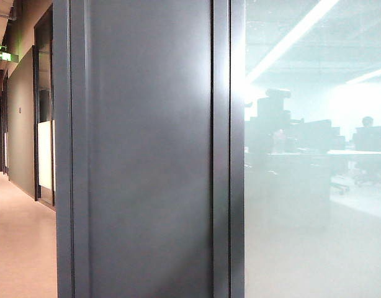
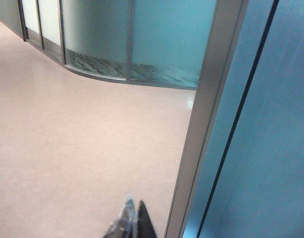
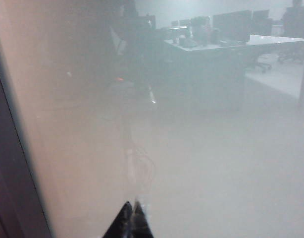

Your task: Raise the arm to find the leftmost switch on the wall and turn on the lights.

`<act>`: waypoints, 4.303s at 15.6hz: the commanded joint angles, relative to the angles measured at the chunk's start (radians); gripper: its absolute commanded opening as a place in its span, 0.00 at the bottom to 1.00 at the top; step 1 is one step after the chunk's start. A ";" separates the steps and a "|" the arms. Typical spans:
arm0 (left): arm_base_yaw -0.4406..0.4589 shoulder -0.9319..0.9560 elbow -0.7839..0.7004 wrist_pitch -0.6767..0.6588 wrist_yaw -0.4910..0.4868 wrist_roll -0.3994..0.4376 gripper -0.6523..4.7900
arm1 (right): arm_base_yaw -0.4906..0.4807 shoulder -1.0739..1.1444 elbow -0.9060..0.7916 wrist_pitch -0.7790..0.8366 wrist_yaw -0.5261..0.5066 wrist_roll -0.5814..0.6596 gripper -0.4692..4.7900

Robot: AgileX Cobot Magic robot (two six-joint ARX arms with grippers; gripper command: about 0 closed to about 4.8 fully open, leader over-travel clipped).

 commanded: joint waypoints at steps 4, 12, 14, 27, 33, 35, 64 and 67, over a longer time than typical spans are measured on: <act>0.002 0.000 0.001 0.008 -0.003 0.005 0.11 | 0.000 -0.003 0.001 0.014 0.001 0.000 0.09; 0.000 0.000 0.012 0.443 -0.021 -0.355 0.11 | -0.001 -0.003 0.027 0.304 0.008 0.002 0.09; 0.000 0.000 0.107 0.447 -0.019 -0.339 0.11 | -0.001 -0.002 0.117 0.302 0.111 0.001 0.09; 0.000 0.845 0.982 0.573 0.196 -0.208 0.11 | -0.001 0.761 0.922 0.337 0.010 -0.048 0.09; 0.000 1.048 1.213 0.587 0.184 -0.217 0.11 | 0.000 1.096 1.356 0.290 -0.179 0.006 0.09; -0.011 1.051 1.221 0.595 0.183 -0.217 0.11 | 0.002 1.158 1.428 0.282 -0.471 0.058 0.09; -0.155 1.409 1.688 0.314 0.552 -0.392 0.11 | 0.042 1.212 1.472 0.271 -0.906 0.116 0.09; -0.155 1.425 1.687 0.285 0.531 -0.388 0.11 | 0.042 1.212 1.472 0.271 -0.908 0.132 0.09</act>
